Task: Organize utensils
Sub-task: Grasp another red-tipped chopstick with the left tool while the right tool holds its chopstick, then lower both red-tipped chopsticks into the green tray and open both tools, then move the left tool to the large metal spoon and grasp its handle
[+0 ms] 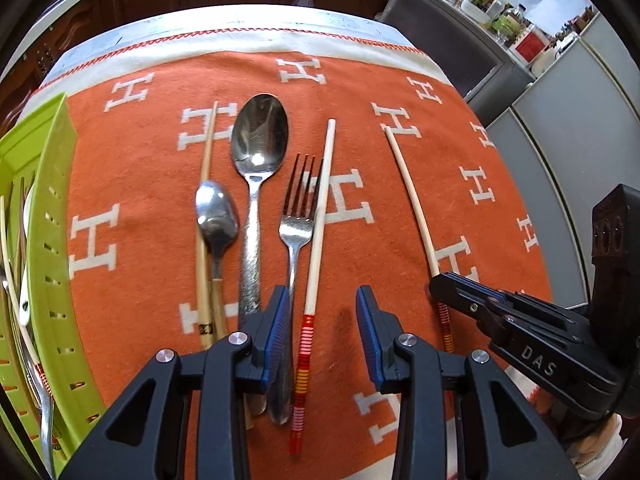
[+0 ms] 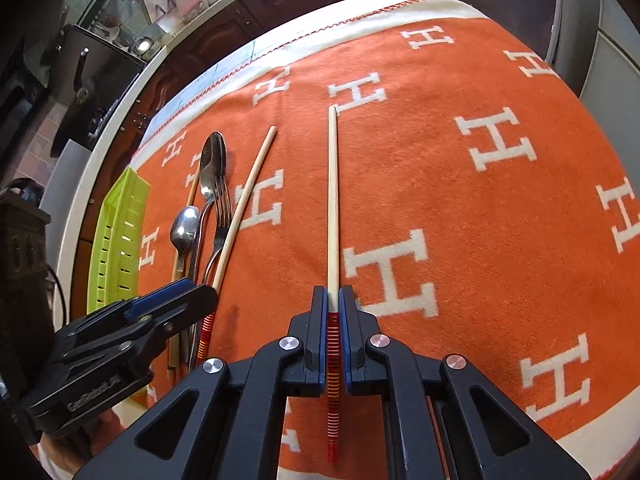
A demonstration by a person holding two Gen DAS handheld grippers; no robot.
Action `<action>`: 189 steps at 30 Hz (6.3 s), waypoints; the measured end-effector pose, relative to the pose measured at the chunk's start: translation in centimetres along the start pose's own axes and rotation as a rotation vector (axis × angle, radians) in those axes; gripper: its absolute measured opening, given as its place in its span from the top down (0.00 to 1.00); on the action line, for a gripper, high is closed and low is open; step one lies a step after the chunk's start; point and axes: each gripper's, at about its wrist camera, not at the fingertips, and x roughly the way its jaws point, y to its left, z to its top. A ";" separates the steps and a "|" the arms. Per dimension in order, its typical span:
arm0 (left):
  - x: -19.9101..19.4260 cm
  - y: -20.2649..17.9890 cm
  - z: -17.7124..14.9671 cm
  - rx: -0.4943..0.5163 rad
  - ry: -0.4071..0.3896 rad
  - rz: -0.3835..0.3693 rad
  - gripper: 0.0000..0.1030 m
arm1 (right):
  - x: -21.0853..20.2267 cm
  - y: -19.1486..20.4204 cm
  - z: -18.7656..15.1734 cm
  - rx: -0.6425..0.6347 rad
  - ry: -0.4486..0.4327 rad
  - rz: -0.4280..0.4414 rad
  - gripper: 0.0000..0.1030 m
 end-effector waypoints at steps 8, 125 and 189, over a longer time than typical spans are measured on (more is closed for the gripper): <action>0.7 -1.2 1.1 0.024 -0.004 0.040 0.69 | 0.0 -0.8 0.0 -0.003 -0.001 0.047 0.95; -12.4 13.7 -5.4 -0.227 -0.215 0.274 0.21 | 0.2 19.5 0.1 -0.227 0.077 0.146 0.67; 0.3 3.2 3.8 -0.108 -0.073 0.121 0.97 | 2.0 1.8 2.6 -0.021 0.040 0.183 0.66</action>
